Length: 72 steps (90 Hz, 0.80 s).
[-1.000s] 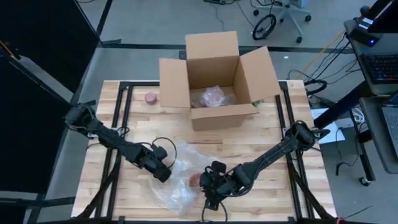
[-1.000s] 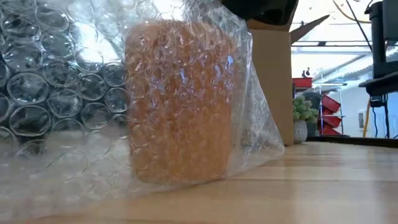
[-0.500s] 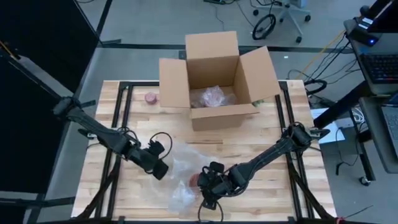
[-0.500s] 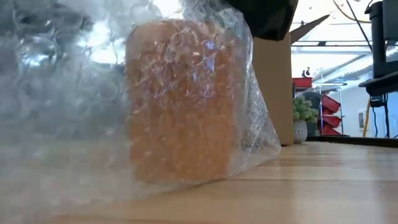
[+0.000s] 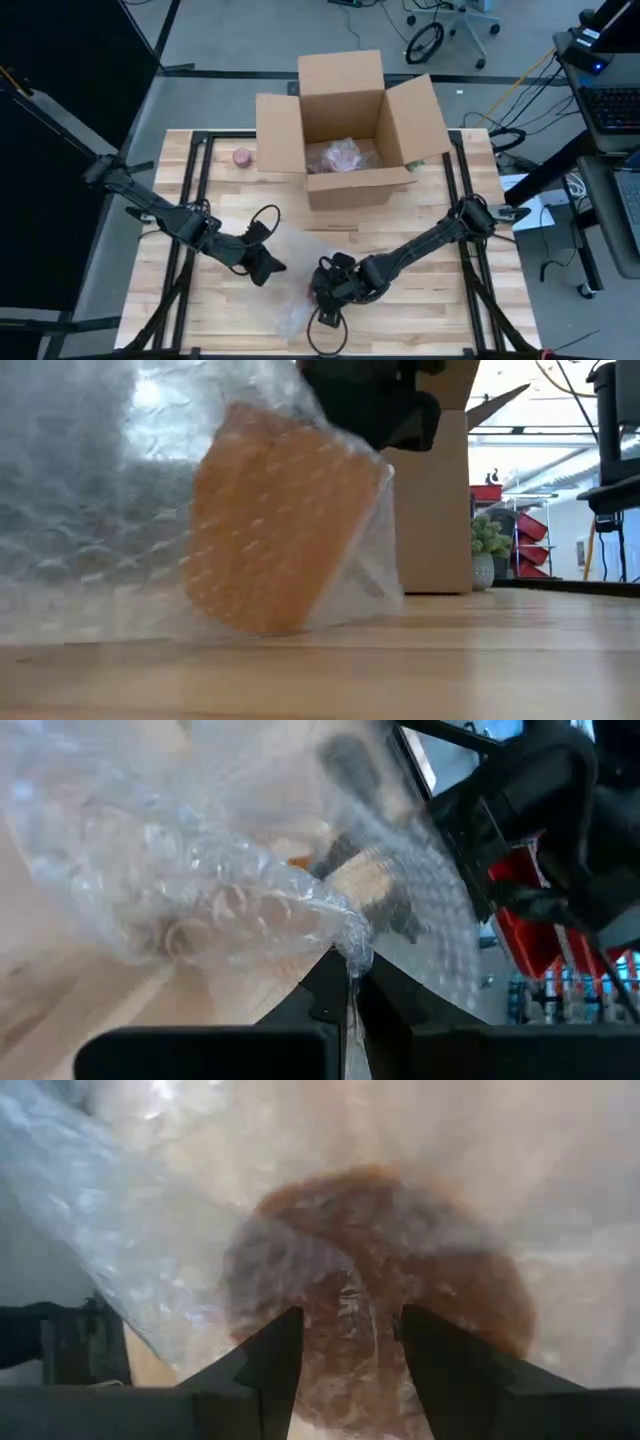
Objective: Wrap mug
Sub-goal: Wrap the orange cup with the bubble wrap
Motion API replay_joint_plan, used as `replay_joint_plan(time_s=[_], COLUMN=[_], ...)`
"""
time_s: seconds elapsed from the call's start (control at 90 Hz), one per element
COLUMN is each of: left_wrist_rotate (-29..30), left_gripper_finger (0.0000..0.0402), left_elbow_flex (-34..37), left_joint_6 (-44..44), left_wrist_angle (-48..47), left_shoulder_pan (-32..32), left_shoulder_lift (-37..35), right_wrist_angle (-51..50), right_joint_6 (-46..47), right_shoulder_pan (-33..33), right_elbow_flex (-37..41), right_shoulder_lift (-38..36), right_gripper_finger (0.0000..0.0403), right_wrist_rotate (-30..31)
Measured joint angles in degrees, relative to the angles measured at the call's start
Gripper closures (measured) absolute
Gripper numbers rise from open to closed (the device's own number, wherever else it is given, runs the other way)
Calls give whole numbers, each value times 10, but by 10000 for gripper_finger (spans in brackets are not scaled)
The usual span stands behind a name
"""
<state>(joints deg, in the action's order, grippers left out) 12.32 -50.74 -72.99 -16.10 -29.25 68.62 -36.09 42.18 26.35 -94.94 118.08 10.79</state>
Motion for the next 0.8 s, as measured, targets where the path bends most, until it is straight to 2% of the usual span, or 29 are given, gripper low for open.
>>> replay_joint_plan(time_s=[0.333,0.5,0.656,0.8], left_wrist_rotate=[-13,-14,12,12], left_gripper_finger=[398,398,398,398], left_elbow_flex=[0,-16,-29,-27], left_joint_6=[-1,1,19,21], left_wrist_angle=[-77,-70,-68,-78], left_shoulder_pan=[0,0,0,9], left_shoulder_lift=[4,-2,-3,18], right_wrist_angle=[24,19,21,48], right_joint_6=[-10,-11,-13,-13], right_shoulder_pan=[-45,-60,-74,-87], right_elbow_flex=[-32,-37,-37,-37], right_shoulder_lift=[-1,-1,2,26], right_gripper_finger=[245,245,245,245], right_wrist_rotate=[-9,-24,-31,-46])
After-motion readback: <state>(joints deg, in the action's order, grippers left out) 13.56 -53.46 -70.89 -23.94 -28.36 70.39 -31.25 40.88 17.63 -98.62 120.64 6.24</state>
